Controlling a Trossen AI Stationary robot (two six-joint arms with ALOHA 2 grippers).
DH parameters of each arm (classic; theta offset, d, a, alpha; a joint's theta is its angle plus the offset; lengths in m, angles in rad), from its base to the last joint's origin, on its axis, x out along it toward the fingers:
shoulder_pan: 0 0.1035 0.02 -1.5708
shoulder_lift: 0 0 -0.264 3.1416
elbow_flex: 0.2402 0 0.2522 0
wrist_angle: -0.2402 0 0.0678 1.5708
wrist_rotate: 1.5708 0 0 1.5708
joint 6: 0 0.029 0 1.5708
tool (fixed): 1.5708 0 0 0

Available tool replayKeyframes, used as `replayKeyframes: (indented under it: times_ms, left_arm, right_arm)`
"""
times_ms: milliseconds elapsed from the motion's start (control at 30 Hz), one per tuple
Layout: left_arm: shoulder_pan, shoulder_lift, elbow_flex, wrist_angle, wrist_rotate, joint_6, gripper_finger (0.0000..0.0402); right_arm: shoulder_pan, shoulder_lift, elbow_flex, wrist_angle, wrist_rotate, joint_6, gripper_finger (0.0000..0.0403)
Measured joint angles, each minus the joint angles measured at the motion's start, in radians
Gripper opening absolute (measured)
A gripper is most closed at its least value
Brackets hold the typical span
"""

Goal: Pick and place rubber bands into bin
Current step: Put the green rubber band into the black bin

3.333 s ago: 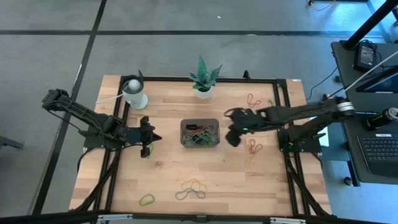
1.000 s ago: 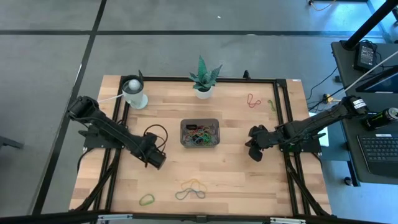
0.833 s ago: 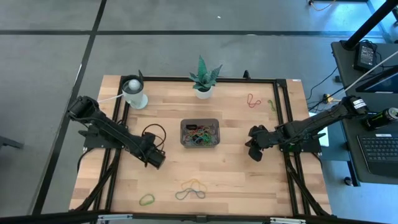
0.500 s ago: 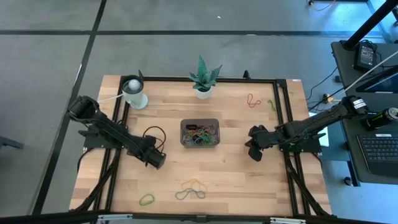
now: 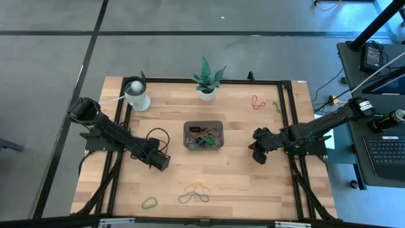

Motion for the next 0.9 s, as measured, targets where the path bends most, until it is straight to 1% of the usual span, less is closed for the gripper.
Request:
replayKeyframes:
  times_ms: [133, 233, 400, 500, 600, 733, 900]
  left_arm:
    - [-0.005, -0.031, 0.065, -0.028, -0.008, 0.005, 0.0002]
    - [-0.003, -0.053, 0.120, -0.092, -0.023, 0.065, 0.0002]
    - [-0.001, -0.101, 0.236, -0.190, -0.036, 0.239, 0.0002]
    - [0.010, -0.113, 0.317, -0.245, -0.061, 0.326, 0.0002]
    - [0.030, -0.113, 0.382, -0.308, -0.085, 0.456, 0.0002]
    - [0.079, -0.113, 0.450, -0.350, -0.151, 0.635, 0.0002]
    - [0.181, -0.113, 0.517, -0.345, -0.224, 0.855, 0.0002]
  right_arm:
    - [0.000, 0.000, 0.000, -0.001, 0.000, 0.000, 0.0012]
    - [0.000, 0.000, 0.000, -0.001, 0.000, -0.002, 0.0012]
    - [0.000, 0.000, 0.000, -0.001, 0.001, -0.003, 0.0012]
    - [0.000, 0.000, 0.000, -0.001, 0.001, -0.004, 0.0012]
    - [0.000, 0.000, 0.000, -0.001, 0.001, -0.008, 0.0012]
    - [0.000, 0.000, 0.000, -0.001, 0.001, -0.007, 0.0012]
    - [0.000, 0.000, 0.000, -0.001, 0.001, 0.000, 0.0012]
